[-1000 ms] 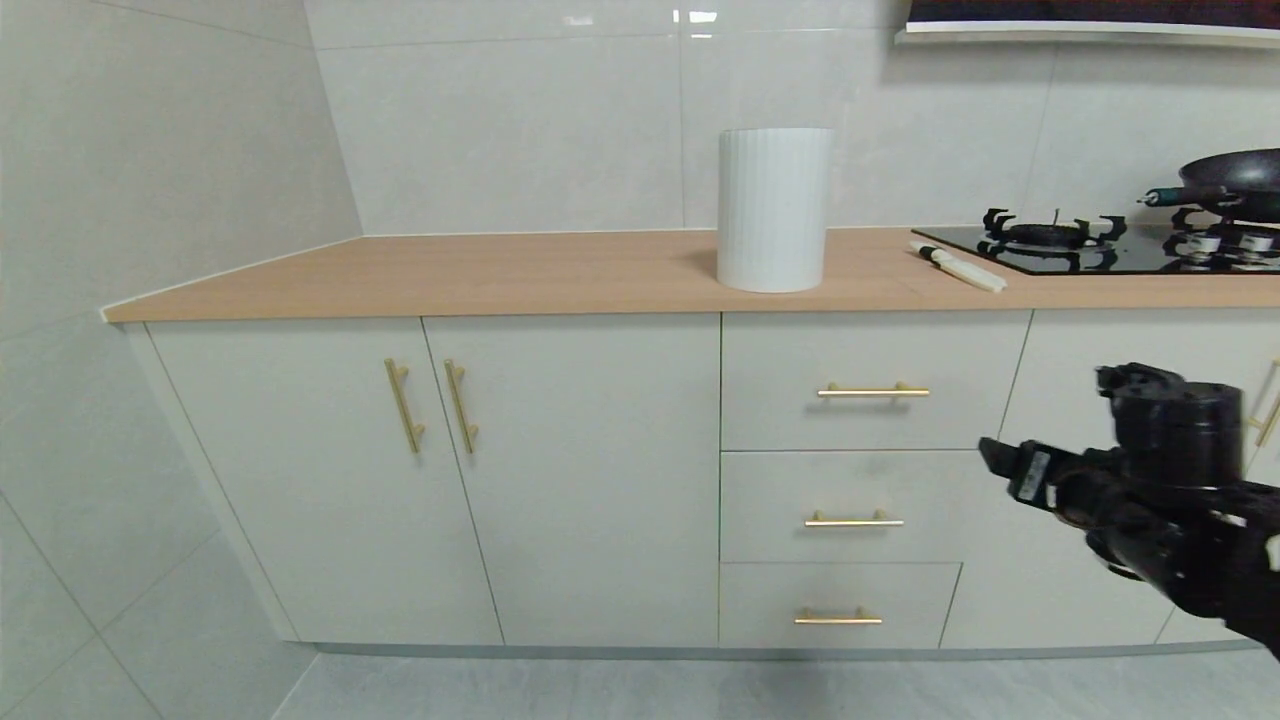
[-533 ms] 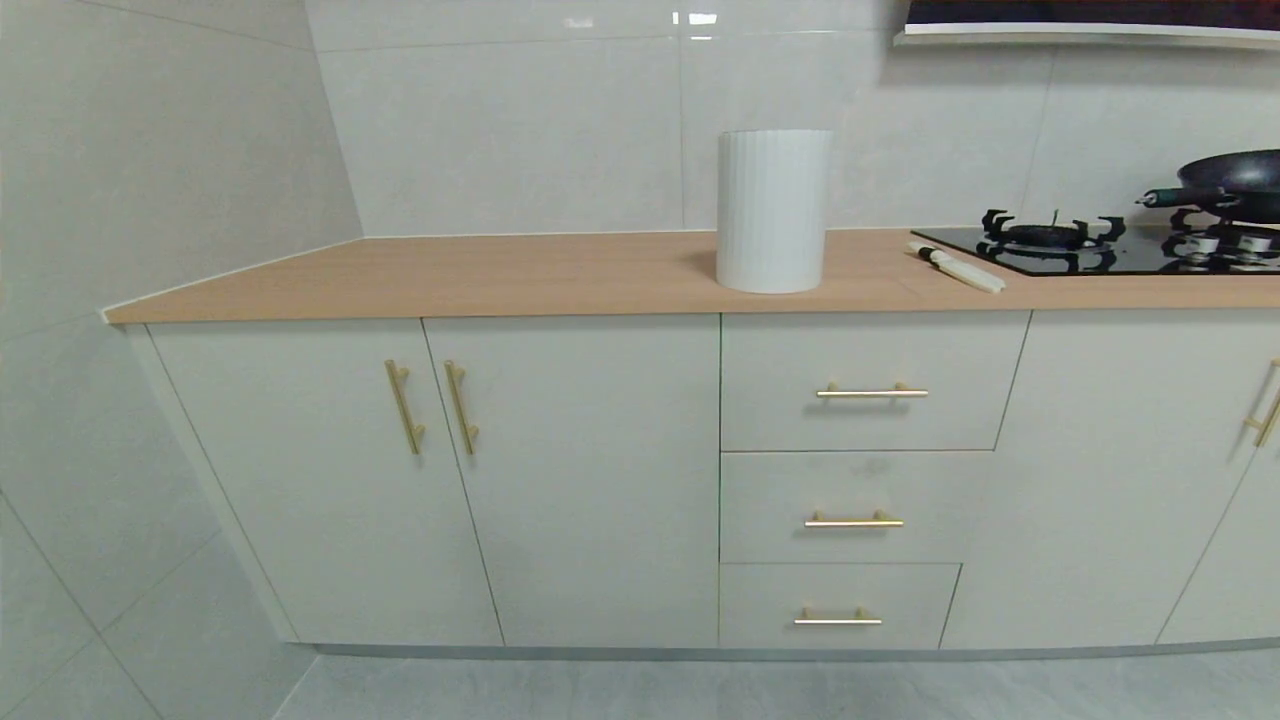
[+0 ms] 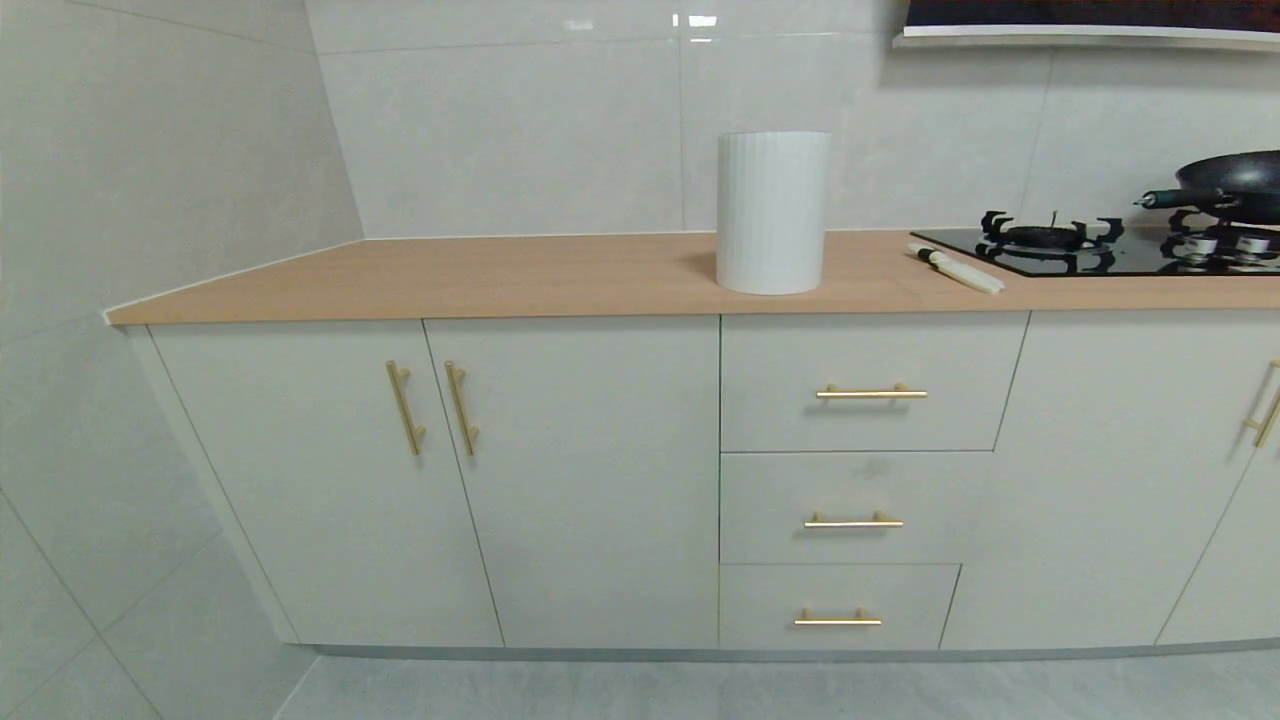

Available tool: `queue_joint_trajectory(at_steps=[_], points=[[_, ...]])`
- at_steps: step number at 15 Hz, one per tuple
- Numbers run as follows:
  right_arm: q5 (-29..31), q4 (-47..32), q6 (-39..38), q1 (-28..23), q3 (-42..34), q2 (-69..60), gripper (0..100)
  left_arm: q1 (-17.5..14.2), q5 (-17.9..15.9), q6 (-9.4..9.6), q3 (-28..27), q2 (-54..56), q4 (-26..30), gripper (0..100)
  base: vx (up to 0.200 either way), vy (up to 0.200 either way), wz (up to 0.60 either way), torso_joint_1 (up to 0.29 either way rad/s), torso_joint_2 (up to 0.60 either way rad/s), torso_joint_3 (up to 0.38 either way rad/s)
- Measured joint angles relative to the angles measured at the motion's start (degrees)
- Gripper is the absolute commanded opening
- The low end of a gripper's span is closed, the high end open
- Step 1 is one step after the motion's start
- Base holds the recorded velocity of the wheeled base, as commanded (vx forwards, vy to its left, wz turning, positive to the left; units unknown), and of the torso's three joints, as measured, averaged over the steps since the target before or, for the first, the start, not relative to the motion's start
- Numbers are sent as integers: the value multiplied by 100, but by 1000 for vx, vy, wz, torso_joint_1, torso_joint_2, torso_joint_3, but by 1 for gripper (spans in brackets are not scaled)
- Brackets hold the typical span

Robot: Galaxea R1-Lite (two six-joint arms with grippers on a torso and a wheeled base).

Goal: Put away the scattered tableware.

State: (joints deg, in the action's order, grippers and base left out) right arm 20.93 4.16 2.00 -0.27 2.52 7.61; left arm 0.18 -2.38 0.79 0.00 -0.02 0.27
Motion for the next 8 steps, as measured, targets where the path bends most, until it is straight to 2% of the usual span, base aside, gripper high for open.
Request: queue_joint_trajectory(at_steps=[1, 3, 5, 8], points=[[-521, -52, -17, 13, -93, -257, 100, 0, 0, 0, 0, 0, -2, 100, 0, 0, 0, 0, 0, 0], [-944, -83, -63, 27, -211, -555, 100, 0, 0, 0, 0, 0, -2, 100, 0, 0, 0, 0, 0, 0], [-1669, -96, -167, 37, -232, -681, 100, 0, 2, 0, 0, 0, -2, 100, 0, 0, 0, 0, 0, 0], [-1812, -375, -257, 34, -245, -747, 100, 0, 0, 0, 0, 0, -2, 100, 0, 0, 0, 0, 0, 0]])
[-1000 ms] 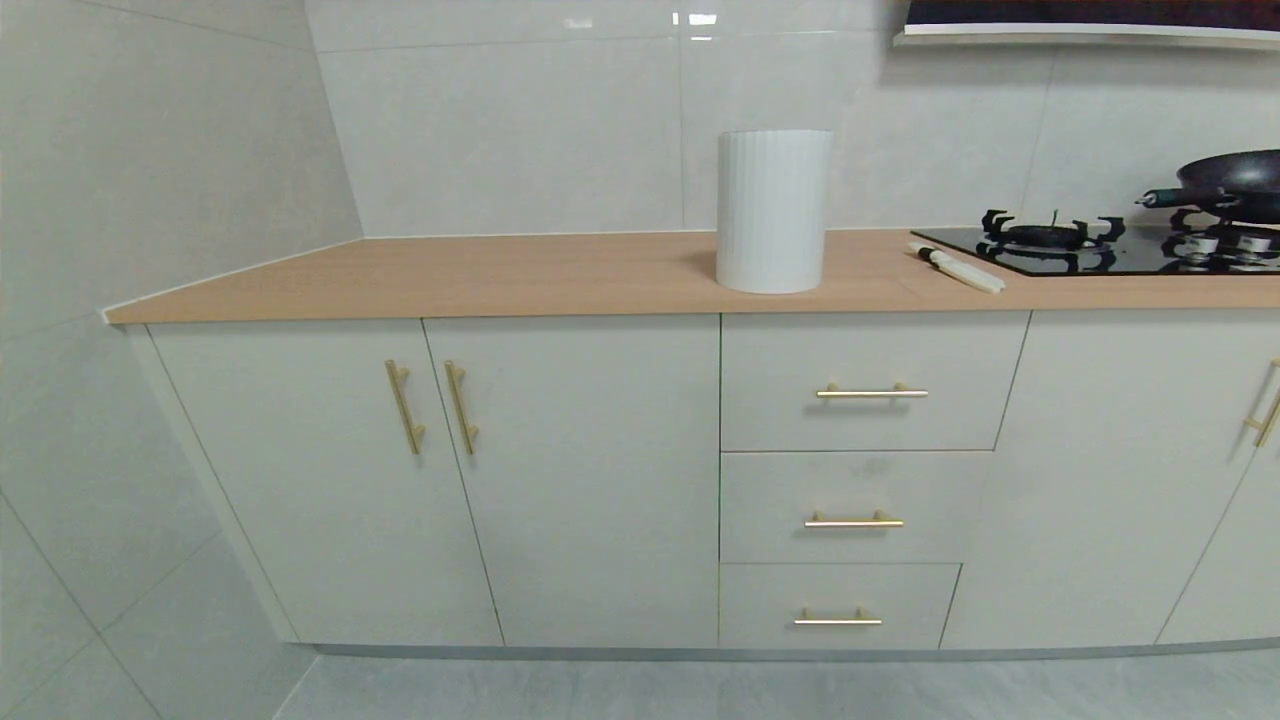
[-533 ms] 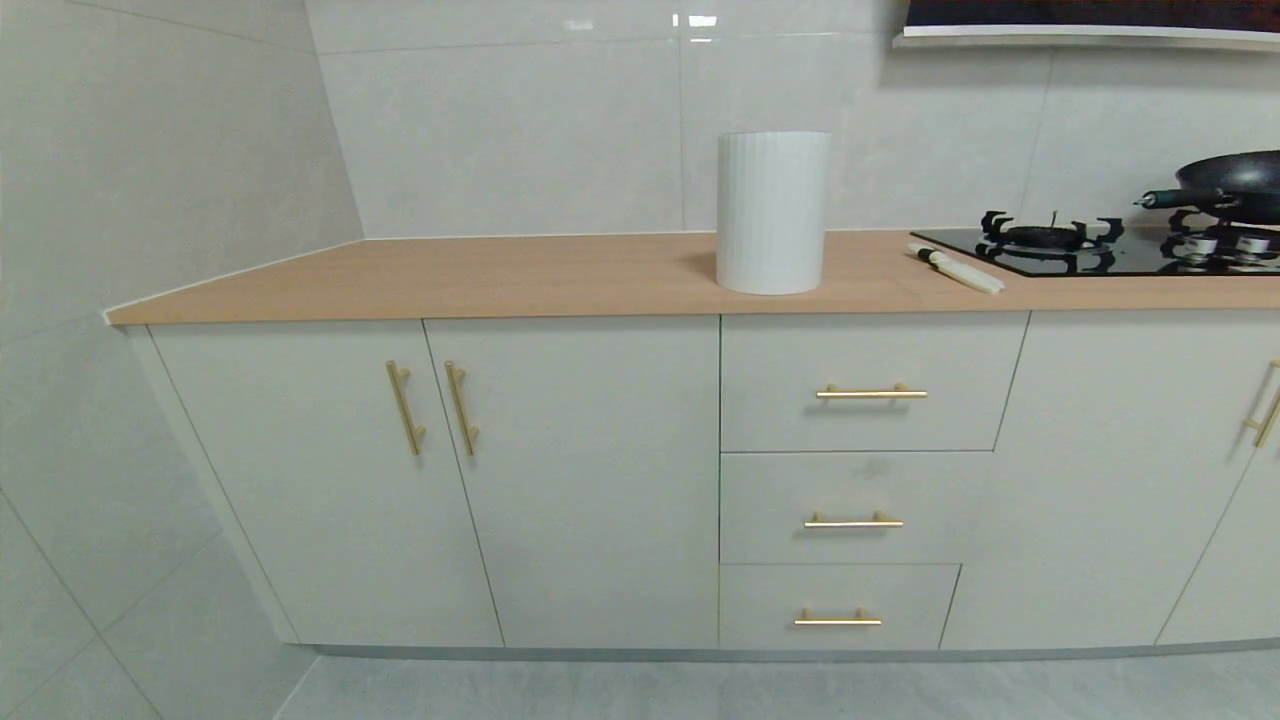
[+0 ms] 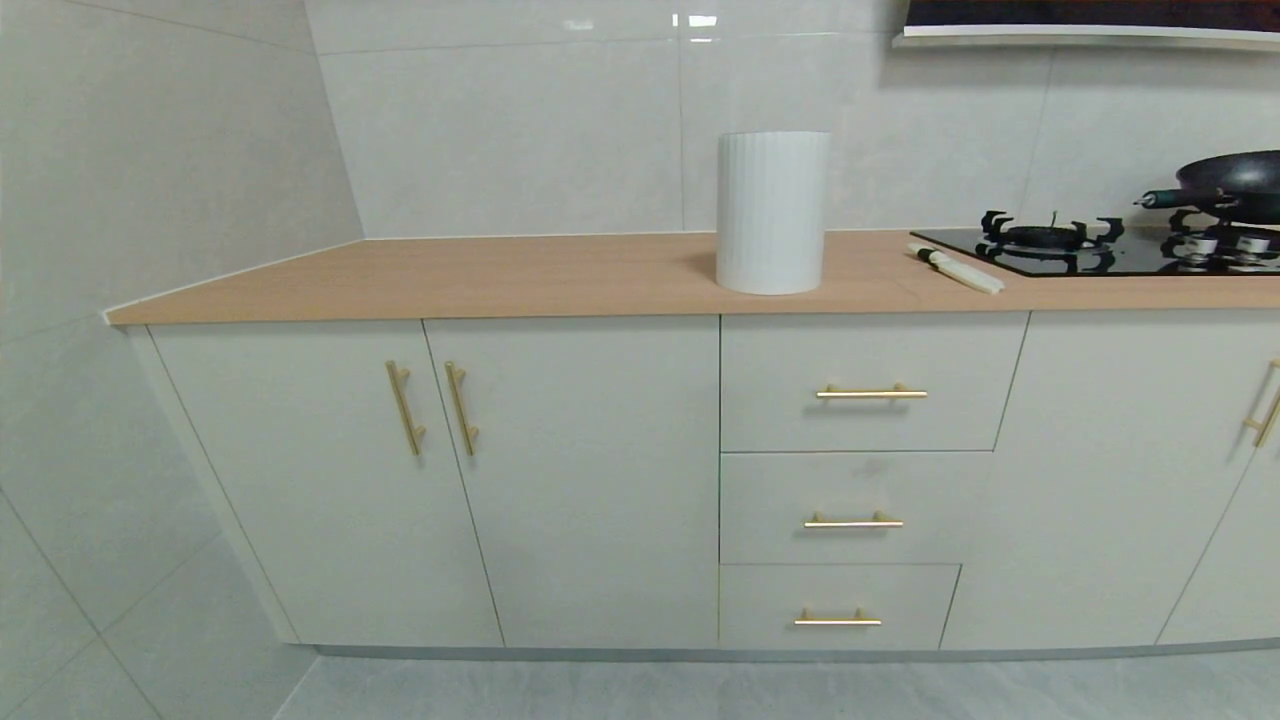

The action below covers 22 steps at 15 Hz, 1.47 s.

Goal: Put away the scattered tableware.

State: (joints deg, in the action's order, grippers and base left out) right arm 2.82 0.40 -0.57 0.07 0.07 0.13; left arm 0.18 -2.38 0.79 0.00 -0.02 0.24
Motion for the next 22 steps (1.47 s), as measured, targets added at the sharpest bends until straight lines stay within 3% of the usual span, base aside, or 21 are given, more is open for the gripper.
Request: queue_joint_trajectory(at_steps=[10, 22], points=[[-156, -7, 101, 0, -7, -18, 100, 0, 0, 21, 0, 0, -2, 100, 0, 0, 0, 0, 0, 0], [-202, -16, 100, 0, -7, -16, 100, 0, 0, 10, 0, 0, -4, 100, 200, 0, 0, 3, 0, 2]])
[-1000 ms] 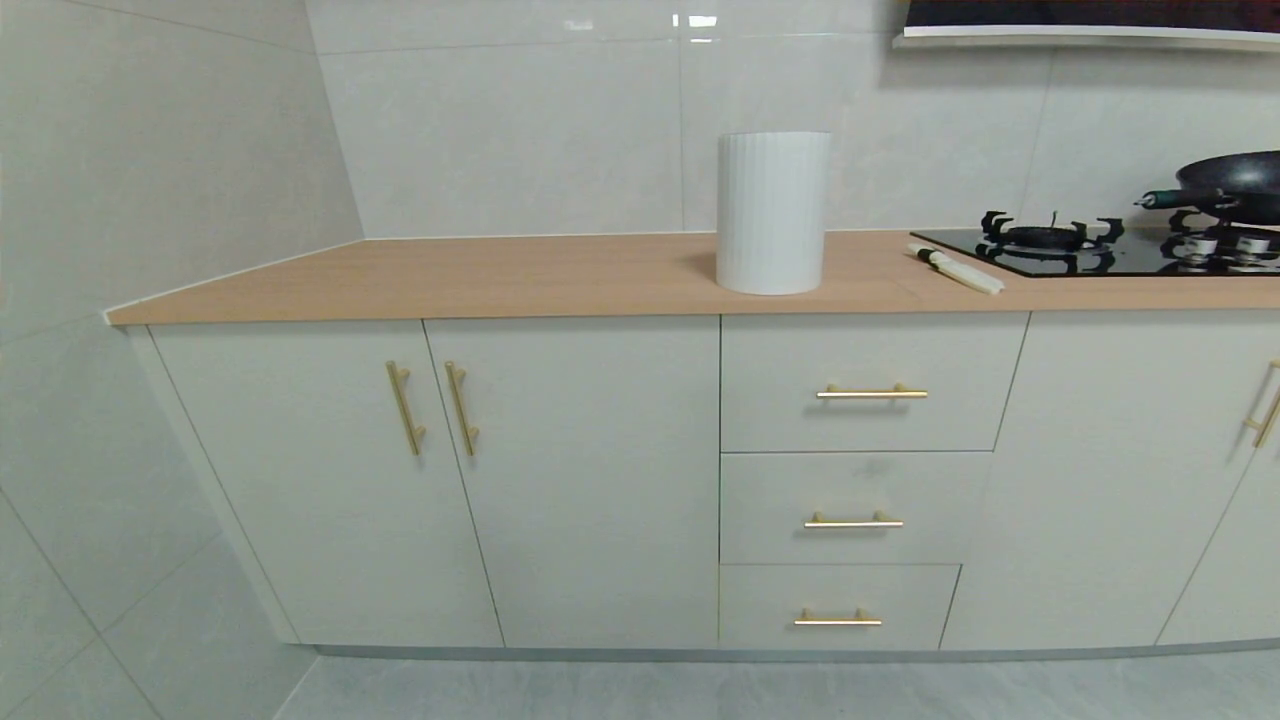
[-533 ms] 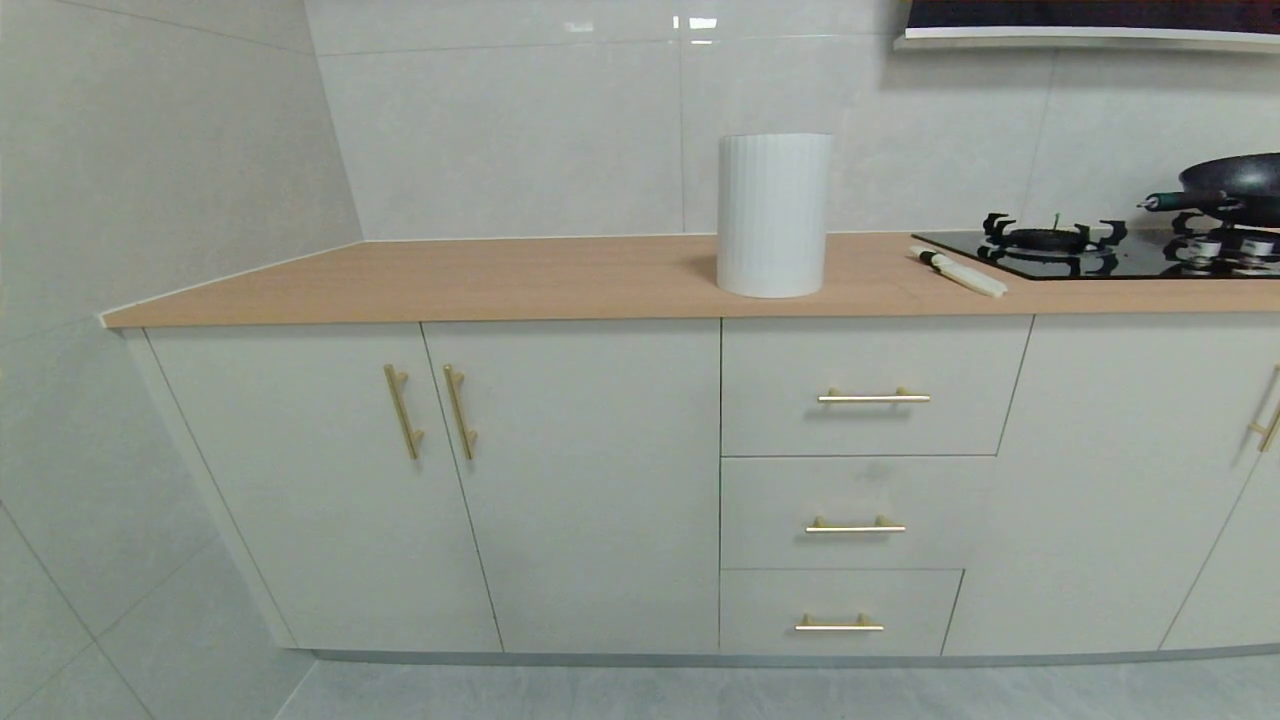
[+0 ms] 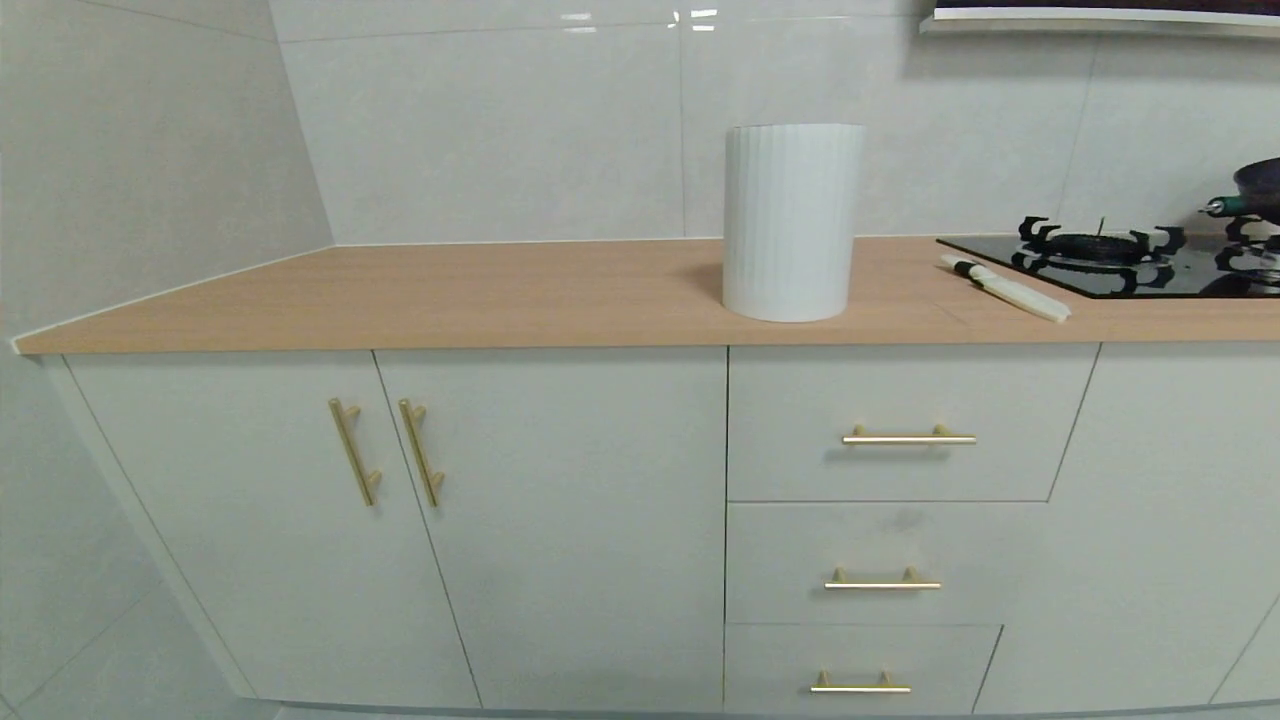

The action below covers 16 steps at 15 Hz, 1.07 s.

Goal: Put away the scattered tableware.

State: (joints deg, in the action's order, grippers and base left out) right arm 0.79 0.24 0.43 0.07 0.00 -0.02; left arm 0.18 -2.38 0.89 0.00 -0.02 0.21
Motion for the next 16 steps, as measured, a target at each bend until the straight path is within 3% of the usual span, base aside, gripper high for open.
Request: queue_joint_trajectory(at_steps=[6, 10, 13, 16], points=[[0, 0, 0, 2, 0, 0, 100, 0, 2, -2, 0, 0, 0, 100, 200, 0, 0, 2, 6, 2], [-1, 0, 0, 0, 0, 2, 100, 0, 2, -10, -2, 0, 0, 100, 0, 0, 0, 0, 0, 0], [0, 0, 0, 4, 0, 2, 100, -2, 2, -11, 0, 0, -2, 100, 0, 0, -600, 1, 7, 6], [-1, 0, 0, -2, 0, 2, 100, 4, 2, -11, 0, 0, -2, 100, 0, 0, 0, 0, 0, 0]])
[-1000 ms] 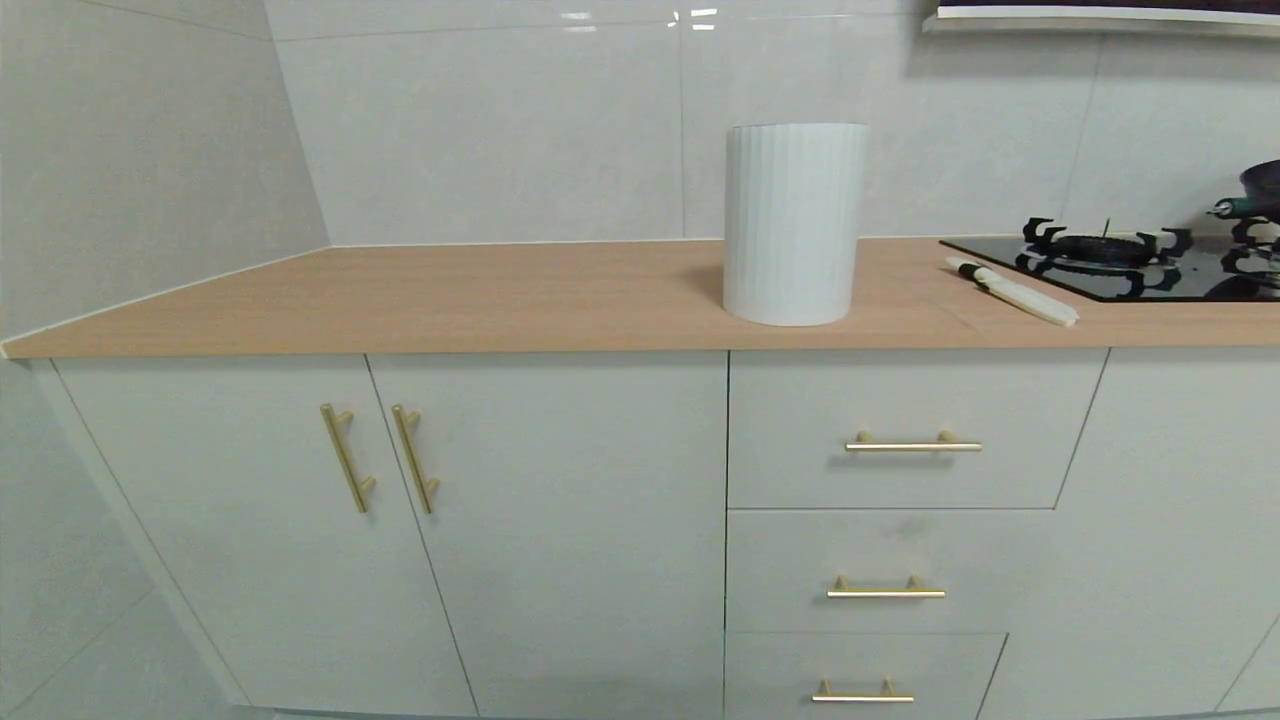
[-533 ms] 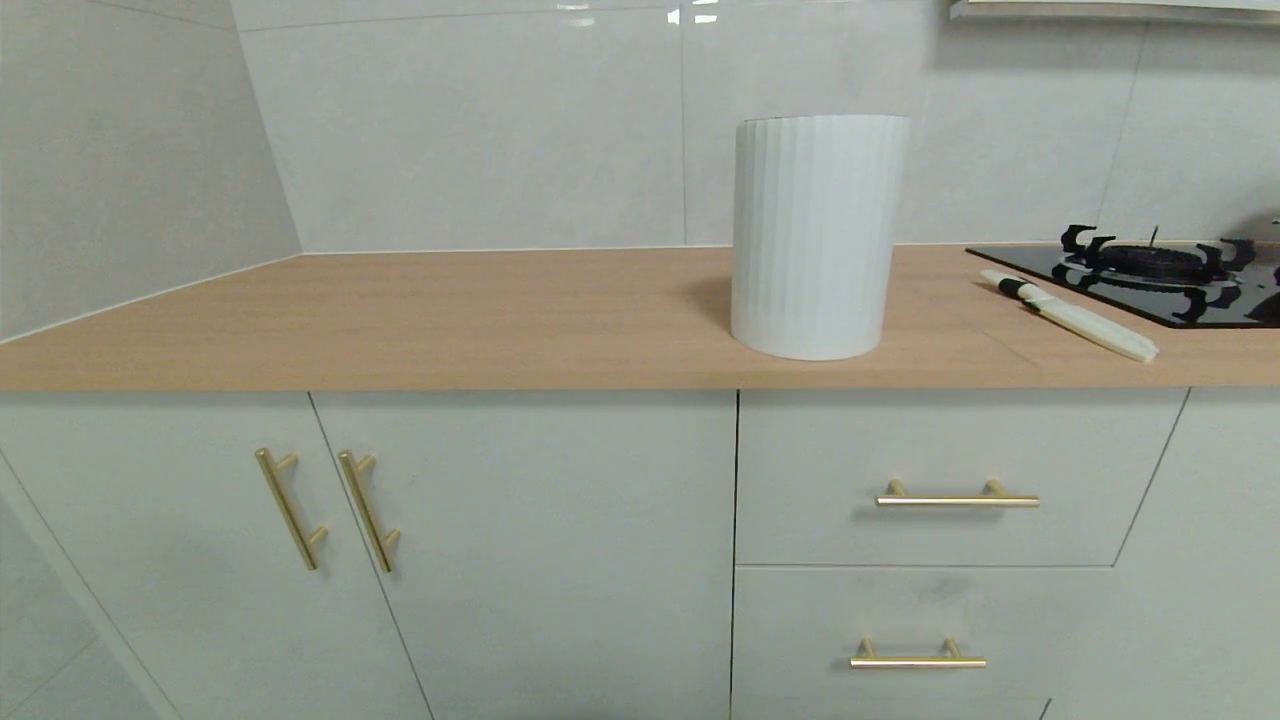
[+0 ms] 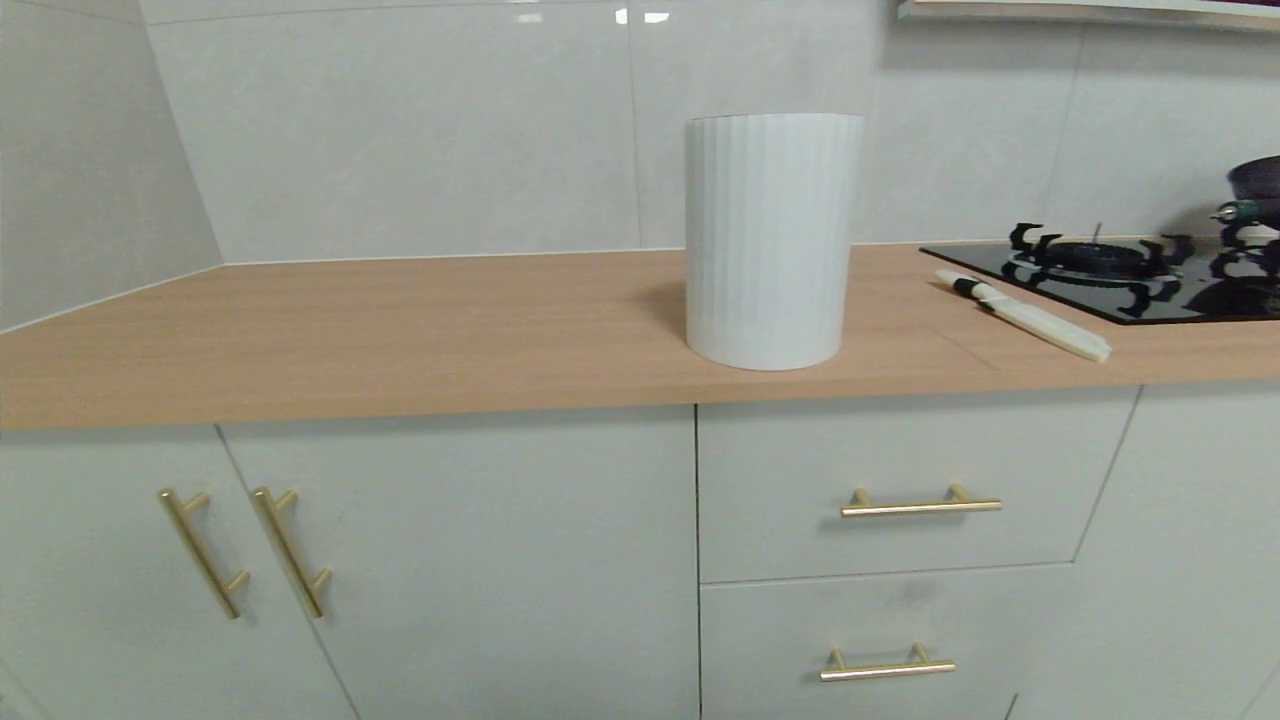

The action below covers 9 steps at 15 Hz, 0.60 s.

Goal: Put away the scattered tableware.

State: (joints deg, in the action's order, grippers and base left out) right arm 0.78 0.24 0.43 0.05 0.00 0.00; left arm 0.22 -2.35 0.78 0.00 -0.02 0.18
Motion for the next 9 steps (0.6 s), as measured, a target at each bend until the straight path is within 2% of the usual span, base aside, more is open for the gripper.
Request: queue_joint_trajectory(at_steps=[8, 9], points=[[0, 0, 0, 2, 0, 0, 100, -4, 0, 9, 0, 0, 2, 100, 0, 0, 0, 0, 0, 0], [1, 0, 0, 2, 0, 0, 100, -4, 0, 11, 0, 0, 2, 100, 0, -200, 0, 7, 2, 7]])
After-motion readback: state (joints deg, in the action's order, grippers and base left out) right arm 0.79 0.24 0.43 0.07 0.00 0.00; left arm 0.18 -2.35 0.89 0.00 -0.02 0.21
